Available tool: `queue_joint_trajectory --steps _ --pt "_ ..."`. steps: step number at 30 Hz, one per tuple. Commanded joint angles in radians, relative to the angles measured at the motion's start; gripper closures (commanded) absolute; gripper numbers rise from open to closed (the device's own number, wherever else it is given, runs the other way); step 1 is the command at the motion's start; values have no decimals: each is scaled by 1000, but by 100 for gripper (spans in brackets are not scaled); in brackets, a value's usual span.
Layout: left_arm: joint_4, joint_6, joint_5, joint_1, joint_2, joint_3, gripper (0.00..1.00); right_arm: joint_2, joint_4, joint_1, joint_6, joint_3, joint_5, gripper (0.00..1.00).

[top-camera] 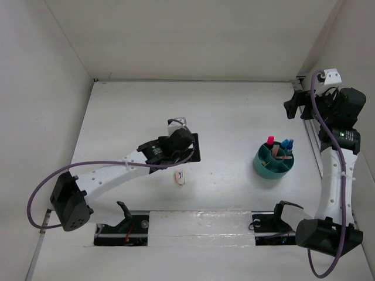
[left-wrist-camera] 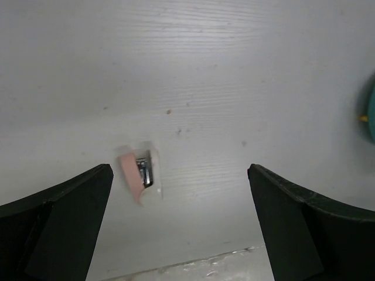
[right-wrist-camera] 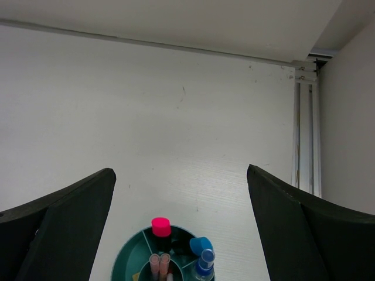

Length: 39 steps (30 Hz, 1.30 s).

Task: Sort the stationery into containers
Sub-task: Grab a piece of stationery with the left arm

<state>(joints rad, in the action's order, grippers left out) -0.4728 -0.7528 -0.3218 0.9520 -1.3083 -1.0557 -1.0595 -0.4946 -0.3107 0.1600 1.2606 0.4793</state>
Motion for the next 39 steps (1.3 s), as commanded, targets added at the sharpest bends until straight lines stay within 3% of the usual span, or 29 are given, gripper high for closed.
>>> queue_joint_trajectory --steps 1,7,19,27,36,39 --pt "-72 -71 -16 -82 73 95 0 20 25 5 4 3 15 0" --pt "-32 -80 30 -93 118 201 0 10 16 5 4 13 24 0" --pt "120 -118 135 -93 -15 293 5 1 -21 5 88 13 188 0" --pt "122 -192 165 -47 -71 339 6 -8 -30 5 98 22 179 0" --pt "91 -257 155 8 -48 385 11 -8 -30 5 98 22 179 0" --pt "91 -257 155 8 -68 385 19 1 -30 5 98 22 179 0"
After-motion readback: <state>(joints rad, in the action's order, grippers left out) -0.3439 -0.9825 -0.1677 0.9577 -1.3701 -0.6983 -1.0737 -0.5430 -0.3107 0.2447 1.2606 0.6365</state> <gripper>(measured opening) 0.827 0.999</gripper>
